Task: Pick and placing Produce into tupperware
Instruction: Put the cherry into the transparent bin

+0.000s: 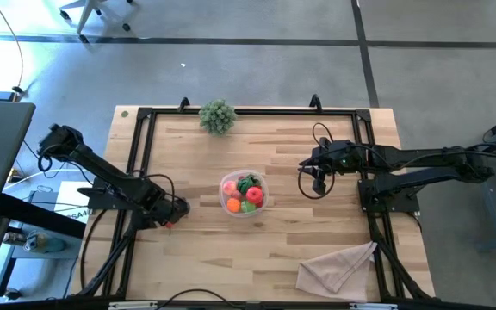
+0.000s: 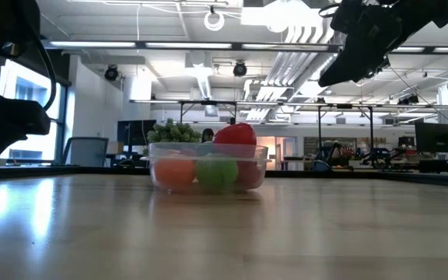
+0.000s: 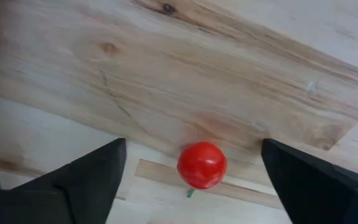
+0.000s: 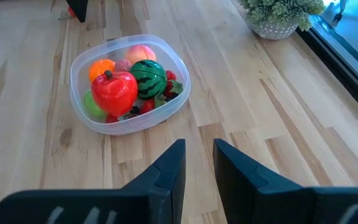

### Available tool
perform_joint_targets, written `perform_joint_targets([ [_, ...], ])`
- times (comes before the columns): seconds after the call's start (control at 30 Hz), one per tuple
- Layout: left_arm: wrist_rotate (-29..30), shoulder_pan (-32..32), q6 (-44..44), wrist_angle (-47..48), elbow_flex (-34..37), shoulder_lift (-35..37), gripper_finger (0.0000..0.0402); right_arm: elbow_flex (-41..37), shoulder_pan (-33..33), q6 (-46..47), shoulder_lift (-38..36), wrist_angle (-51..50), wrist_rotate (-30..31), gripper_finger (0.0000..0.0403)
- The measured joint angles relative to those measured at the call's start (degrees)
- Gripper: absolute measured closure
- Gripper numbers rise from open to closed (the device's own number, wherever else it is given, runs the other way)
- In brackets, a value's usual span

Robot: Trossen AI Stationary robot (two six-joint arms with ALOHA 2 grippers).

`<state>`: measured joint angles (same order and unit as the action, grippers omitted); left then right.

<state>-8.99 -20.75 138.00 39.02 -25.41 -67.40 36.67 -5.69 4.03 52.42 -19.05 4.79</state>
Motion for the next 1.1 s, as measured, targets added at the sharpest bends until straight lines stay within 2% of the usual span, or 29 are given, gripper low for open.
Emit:
perform_joint_targets([
  [0.6,-0.4,0.0,0.0,-2.1,0.0,0.0,0.022,0.0,0.0,0.0,0.0,0.0,0.0,0.0331],
  [0.9,-0.4,0.0,0.0,-2.1,0.0,0.0,0.0286,0.0,0.0,0.0,0.0,0.0,0.0,0.0331],
  [1.1,-1.0,0.0,0.0,-2.6,-0.3,-2.2,0.0299,0.0,0.0,0.0,0.0,0.0,0.0,0.0331],
])
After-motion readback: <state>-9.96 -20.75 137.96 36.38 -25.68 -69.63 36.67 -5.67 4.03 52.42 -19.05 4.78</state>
